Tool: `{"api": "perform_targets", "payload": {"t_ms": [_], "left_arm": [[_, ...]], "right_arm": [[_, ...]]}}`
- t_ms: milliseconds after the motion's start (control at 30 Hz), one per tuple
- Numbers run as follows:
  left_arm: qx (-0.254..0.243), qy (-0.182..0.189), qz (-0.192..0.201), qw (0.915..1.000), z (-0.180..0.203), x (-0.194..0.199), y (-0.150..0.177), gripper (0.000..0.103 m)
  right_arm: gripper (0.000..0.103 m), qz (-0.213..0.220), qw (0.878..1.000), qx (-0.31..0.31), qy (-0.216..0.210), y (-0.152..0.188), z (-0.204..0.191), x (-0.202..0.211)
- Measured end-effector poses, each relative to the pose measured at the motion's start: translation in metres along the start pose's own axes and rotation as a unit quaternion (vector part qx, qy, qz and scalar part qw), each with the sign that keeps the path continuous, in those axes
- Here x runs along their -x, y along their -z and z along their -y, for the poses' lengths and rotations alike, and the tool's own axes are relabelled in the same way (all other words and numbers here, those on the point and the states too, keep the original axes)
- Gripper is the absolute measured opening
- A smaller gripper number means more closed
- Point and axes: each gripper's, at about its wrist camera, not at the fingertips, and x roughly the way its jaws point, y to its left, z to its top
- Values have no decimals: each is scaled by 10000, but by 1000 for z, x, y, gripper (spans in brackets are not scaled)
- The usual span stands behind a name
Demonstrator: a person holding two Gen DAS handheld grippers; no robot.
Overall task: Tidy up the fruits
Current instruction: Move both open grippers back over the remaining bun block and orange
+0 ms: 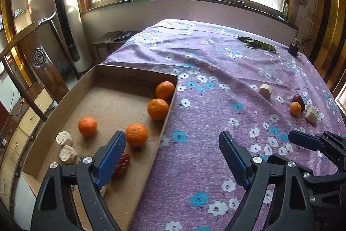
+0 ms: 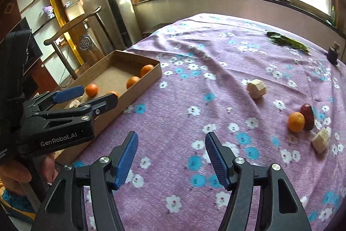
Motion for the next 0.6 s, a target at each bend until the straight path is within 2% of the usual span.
{"api": "perform_targets", "payload": {"t_ms": [333, 600], "left_arm": [[-414, 426, -172, 9981, 63, -14, 1, 87], [-592, 767, -367, 9946, 94, -30, -4, 87]], "right_arm": [[71, 27, 9973, -555, 490, 23, 63, 27], [71, 44, 9925, -993, 715, 35, 107, 37]]}}
